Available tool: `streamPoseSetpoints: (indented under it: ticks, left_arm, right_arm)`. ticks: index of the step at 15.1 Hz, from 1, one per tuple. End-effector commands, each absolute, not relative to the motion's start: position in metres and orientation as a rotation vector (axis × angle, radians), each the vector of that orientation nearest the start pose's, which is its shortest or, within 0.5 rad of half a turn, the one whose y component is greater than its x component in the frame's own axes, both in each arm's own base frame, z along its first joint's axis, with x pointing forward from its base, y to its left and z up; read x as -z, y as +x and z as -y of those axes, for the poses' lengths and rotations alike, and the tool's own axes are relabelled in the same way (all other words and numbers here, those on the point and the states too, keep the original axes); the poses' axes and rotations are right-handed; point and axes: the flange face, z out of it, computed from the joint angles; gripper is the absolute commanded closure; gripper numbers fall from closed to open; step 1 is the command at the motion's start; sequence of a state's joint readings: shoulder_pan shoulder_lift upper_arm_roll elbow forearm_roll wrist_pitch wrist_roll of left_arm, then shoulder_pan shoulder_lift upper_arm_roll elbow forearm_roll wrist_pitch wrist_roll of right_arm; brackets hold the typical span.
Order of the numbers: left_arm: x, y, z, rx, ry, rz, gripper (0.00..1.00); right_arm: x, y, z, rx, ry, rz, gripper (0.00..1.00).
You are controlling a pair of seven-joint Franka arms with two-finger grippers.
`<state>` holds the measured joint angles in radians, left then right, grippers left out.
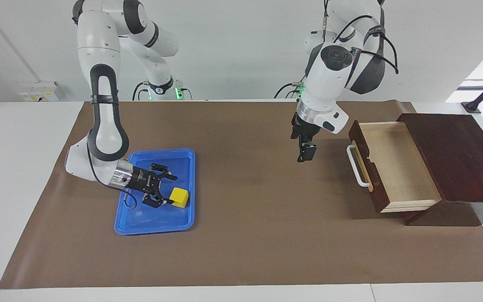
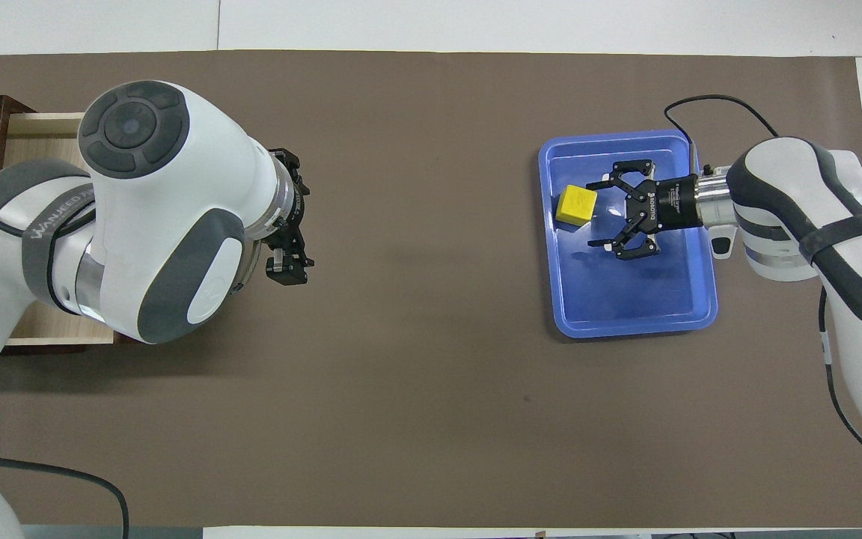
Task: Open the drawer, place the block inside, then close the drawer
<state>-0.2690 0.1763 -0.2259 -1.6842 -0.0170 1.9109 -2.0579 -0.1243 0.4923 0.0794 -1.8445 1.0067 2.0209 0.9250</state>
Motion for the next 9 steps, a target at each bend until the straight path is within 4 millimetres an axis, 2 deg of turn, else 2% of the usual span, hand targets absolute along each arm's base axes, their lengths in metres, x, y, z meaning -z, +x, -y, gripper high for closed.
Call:
streamPoseSetpoints:
  ticks: [1, 7, 9]
  left_arm:
    - [-0.498, 0.546, 0.289, 0.017, 2.167, -2.173, 0.00]
    - [-0.495, 0.545, 0.287, 0.020, 2.173, -2.179, 0.00]
    - [-0.491, 0.542, 0.287, 0.020, 2.178, -2.177, 0.00]
  right_arm:
    - [-0.264, 0.618, -0.019, -0.782, -1.636, -1.681, 0.00]
    - [-0.263, 0.623, -0.016, -0.706, -1.630, -1.691, 0.00]
    - [-0.260, 0.622, -0.030, -0.706, -1.652, -1.683, 0.00]
